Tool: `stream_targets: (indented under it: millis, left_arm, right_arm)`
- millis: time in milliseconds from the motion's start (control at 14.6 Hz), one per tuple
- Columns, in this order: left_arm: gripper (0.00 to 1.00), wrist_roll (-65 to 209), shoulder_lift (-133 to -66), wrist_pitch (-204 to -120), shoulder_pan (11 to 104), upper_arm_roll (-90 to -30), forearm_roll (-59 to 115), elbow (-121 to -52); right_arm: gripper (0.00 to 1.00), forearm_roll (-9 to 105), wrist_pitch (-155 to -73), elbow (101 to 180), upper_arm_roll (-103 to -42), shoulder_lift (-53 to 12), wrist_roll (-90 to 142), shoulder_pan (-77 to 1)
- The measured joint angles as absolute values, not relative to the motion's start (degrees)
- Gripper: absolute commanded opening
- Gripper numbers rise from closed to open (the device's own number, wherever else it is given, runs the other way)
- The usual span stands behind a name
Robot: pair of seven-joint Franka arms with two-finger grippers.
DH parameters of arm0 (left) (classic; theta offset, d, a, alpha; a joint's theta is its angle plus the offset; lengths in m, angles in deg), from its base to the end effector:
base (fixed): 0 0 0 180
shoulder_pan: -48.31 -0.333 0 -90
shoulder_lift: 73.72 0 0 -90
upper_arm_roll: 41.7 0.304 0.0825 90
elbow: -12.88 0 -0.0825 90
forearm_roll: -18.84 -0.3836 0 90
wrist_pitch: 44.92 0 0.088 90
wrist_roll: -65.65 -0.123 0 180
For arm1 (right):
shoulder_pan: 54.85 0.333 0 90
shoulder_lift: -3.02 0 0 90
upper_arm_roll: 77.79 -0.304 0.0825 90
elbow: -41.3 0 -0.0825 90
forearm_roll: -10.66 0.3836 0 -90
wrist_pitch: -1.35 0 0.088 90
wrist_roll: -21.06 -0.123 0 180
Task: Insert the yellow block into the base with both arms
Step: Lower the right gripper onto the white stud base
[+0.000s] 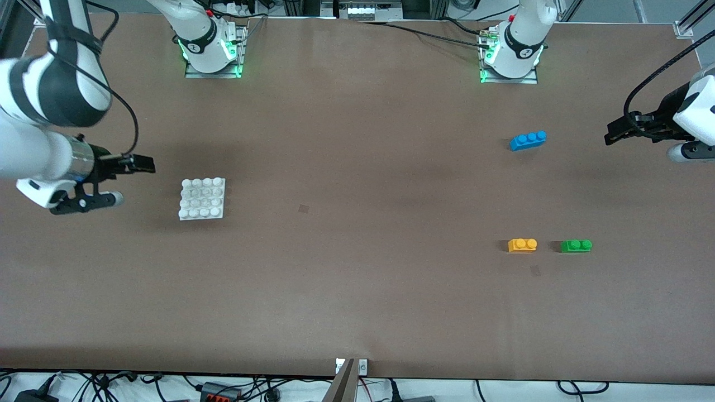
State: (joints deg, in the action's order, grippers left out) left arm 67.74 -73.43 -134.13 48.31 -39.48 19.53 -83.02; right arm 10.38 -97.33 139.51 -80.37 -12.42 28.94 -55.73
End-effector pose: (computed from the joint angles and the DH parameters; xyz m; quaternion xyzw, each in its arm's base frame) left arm 0.5442 0.0196 0.5500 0.9977 0.0378 -0.0558 0.0062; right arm 0.5980 0.0156 0.3843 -0.9880 -0.0834 0.1297 0.0107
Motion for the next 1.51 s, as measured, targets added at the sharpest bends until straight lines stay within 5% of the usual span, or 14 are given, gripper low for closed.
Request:
stream_targets:
  millis: [206, 481, 961, 1167, 1510]
  left_arm:
    - [1.0, 67.74, -73.43, -134.13, 48.31, -39.48, 19.53, -83.01]
    - [1.0, 67.74, -73.43, -134.13, 48.31, -39.47, 19.53, -83.02]
    - [1.0, 67.74, -73.43, -134.13, 48.31, -39.47, 19.53, -83.02]
    - [1.0, 67.74, -73.43, -134.13, 48.31, -39.47, 19.53, -83.02]
    - [1.0, 67.74, -73.43, -134.13, 48.31, -39.47, 19.53, -83.02]
  right_arm:
    - [1.0, 10.43, -108.03, 146.06, -80.13, -14.38, 28.91, -56.11]
    - [0.84, 15.6, -112.84, 151.29, -79.75, -17.12, 28.91, -57.95]
    - [0.86, 16.66, -136.64, 166.56, -79.92, -17.52, 28.94, -57.75]
    - [0.99, 16.66, -139.92, 168.91, -79.94, -17.52, 28.94, -57.73]
    - [1.0, 16.66, -142.26, 169.53, -80.08, -17.73, 28.95, -57.66]
